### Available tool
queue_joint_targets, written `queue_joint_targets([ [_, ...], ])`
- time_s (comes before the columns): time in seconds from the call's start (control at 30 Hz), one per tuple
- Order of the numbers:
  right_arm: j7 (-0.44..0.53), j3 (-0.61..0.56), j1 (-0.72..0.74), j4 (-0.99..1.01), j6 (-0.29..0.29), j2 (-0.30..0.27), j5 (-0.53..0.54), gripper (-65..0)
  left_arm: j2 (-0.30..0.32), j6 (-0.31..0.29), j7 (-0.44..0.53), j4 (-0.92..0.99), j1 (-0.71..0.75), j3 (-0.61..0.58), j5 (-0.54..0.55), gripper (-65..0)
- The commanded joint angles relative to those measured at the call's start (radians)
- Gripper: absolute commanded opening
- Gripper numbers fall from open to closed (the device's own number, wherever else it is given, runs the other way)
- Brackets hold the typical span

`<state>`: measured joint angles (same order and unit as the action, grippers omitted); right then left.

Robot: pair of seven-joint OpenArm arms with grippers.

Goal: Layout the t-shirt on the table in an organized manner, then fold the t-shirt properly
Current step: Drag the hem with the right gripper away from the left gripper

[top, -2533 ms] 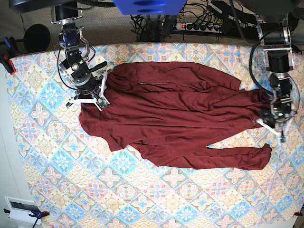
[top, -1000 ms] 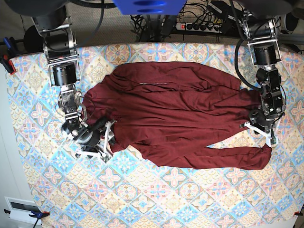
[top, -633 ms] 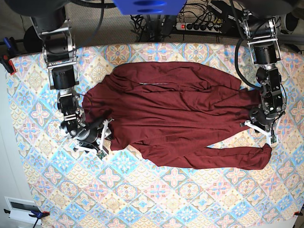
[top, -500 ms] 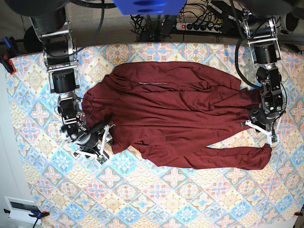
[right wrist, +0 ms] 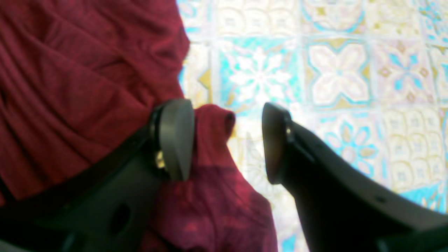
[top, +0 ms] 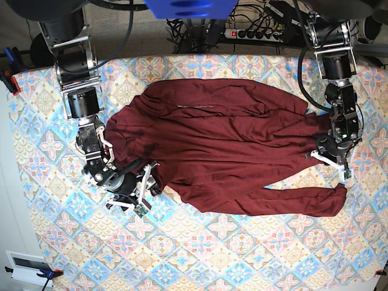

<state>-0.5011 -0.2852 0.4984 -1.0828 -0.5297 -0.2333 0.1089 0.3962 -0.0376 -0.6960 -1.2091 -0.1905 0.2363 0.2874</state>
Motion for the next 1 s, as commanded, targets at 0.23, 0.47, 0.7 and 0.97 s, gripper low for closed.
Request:
queue_joint_targets([
  [0.23,0.028,0.005,0.027,0.065,0.001,0.036,0.008,-35.2,0.005,0.0,0.02,-0.016,-0.022,0.005,-0.001,-54.7],
  [0.47,0.091,0.004,0.047,0.191,0.001,0.058,0.008,-35.2,-0.007,0.0,0.02,-0.016,-0.023,0.005,-0.001,-54.7],
  [0.7,0.137,0.01,0.102,0.289,0.001,0.058,0.008,-42.0,-0.007,0.0,0.02,-0.016,-0.023,0.005,-0.001,-54.7],
  [0.97,0.216,0.063,0.171,0.295,0.004,0.051,0.008,-64.3,-0.007,0.0,0.02,-0.016,-0.022,0.005,-0.001,-54.7],
])
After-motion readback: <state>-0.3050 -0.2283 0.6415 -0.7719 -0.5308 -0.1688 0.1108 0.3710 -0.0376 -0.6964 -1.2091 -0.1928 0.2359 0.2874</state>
